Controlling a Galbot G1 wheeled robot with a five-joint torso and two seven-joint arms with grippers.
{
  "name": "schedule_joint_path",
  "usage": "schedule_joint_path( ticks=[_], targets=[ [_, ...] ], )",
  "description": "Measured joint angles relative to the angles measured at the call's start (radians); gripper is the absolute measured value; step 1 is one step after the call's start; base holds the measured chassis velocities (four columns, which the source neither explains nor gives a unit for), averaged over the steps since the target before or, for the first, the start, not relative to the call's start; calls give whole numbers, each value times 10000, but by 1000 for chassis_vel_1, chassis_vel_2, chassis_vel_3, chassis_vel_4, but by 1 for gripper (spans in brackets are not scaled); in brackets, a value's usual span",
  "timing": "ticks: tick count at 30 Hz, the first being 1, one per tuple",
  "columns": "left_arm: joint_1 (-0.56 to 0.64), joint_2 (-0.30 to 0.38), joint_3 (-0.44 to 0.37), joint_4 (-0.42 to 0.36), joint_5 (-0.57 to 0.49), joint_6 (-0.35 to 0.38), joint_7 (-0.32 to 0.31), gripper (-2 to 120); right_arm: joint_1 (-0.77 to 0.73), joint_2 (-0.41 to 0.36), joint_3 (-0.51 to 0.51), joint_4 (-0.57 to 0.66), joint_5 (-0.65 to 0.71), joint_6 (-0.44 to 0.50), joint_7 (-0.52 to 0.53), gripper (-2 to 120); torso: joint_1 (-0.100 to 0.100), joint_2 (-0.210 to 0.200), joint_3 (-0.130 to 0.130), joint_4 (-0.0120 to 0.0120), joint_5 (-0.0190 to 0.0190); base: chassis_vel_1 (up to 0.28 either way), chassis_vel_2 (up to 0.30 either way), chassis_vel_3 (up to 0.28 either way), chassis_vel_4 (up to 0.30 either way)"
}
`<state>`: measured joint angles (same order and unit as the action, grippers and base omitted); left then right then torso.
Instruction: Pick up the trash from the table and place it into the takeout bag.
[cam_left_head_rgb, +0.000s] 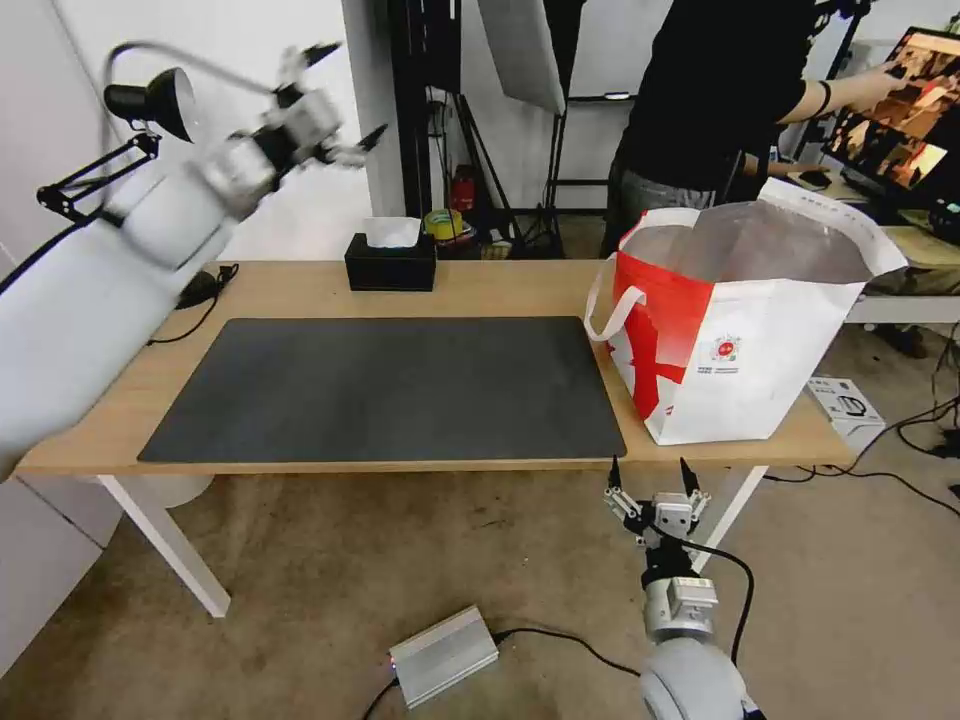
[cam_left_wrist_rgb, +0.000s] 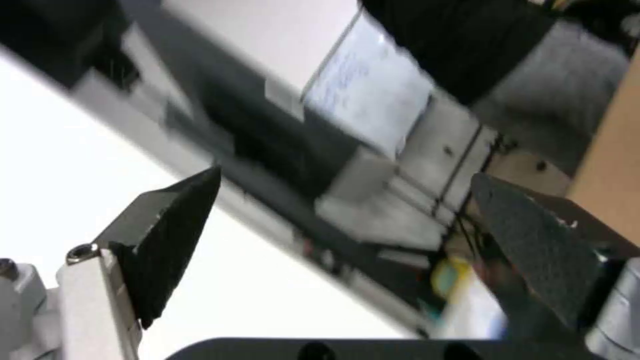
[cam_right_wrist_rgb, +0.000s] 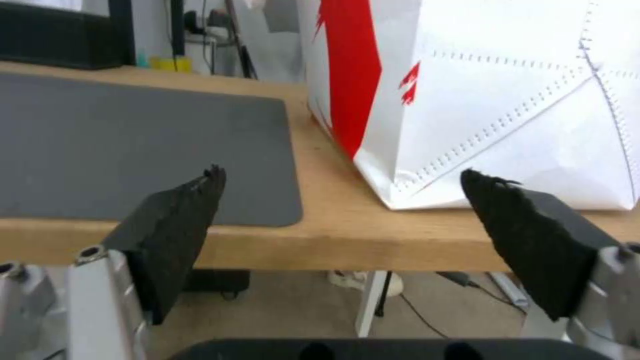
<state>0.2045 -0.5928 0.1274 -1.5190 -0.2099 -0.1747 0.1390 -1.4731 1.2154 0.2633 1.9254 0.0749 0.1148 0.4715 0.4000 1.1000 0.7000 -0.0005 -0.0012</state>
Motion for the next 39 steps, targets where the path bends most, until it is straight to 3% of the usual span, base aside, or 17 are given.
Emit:
schedule_joint_path(
  ticks=[1,2,4,6,7,9,10,14,18,21,22,26,27,31,39],
  targets=[
    [1161,445,-1061,-523,-106,55,-72,100,1,-71,-14,2,1,-34,-91,89,0,-1,-1,1,7,0,0,0,0],
    [1161,445,-1061,-523,-106,55,-72,100,1,-71,-14,2,1,-34,-91,89,0,-1,-1,1,7,0,0,0,0],
    [2947,911,-2286,-1171,-368,103,-264,100,-23,-189,-26,1,-18,-45,-242,89,-5,1,-3,20,17,0,0,0,0],
    [4850,1013,-3607,-1815,-578,194,-410,100,-77,-318,27,-12,-31,-46,-324,89,-3,0,-2,9,-3,0,0,0,0],
    [4850,1013,-3607,-1815,-578,194,-410,100,-77,-318,27,-12,-31,-46,-324,89,-3,0,-2,9,-3,0,0,0,0],
    [6536,948,-4858,-2354,-649,255,-518,100,-165,-394,91,0,-102,-46,-371,90,-2,0,-2,4,17,0,0,0,0],
    [6536,948,-4858,-2354,-649,255,-518,100,-165,-394,91,0,-102,-46,-371,90,-2,0,-2,4,17,0,0,0,0],
    [9078,378,-6742,-3084,-654,270,-892,100,-257,-527,124,29,-158,-41,-375,94,-2,1,-1,3,17,0,0,0,0],
    [10466,-209,-7529,-3540,-637,270,-1121,100,-300,-592,152,42,-163,-36,-363,98,-2,0,-1,5,10,0,0,0,0],
    [12332,-1400,-8466,-4190,-502,265,-1398,100,-364,-686,196,58,-163,-31,-314,100,-2,1,-2,3,14,0,0,0,0],
    [12332,-1400,-8466,-4190,-502,265,-1398,100,-364,-686,196,58,-163,-31,-314,100,-2,1,-2,3,14,0,0,0,0],
    [13807,-2890,-9106,-4851,-86,163,-1586,100,-402,-741,195,68,-170,-31,-201,100,-2,1,-1,6,14,0,0,0,0],
    [13807,-2890,-9106,-4851,-86,163,-1586,100,-402,-741,195,68,-170,-31,-201,100,-2,1,-1,6,14,0,0,0,0],
    [14692,-3974,-9234,-5366,337,8,-1755,100,-474,-837,207,84,-175,-31,-113,100,-2,1,-1,5,15,0,0,0,0],
    [15388,-4988,-9040,-5842,834,-191,-2135,100,-568,-852,225,287,-174,-55,-64,100,-1,1,0,4,14,0,0,0,0]
  ],
)
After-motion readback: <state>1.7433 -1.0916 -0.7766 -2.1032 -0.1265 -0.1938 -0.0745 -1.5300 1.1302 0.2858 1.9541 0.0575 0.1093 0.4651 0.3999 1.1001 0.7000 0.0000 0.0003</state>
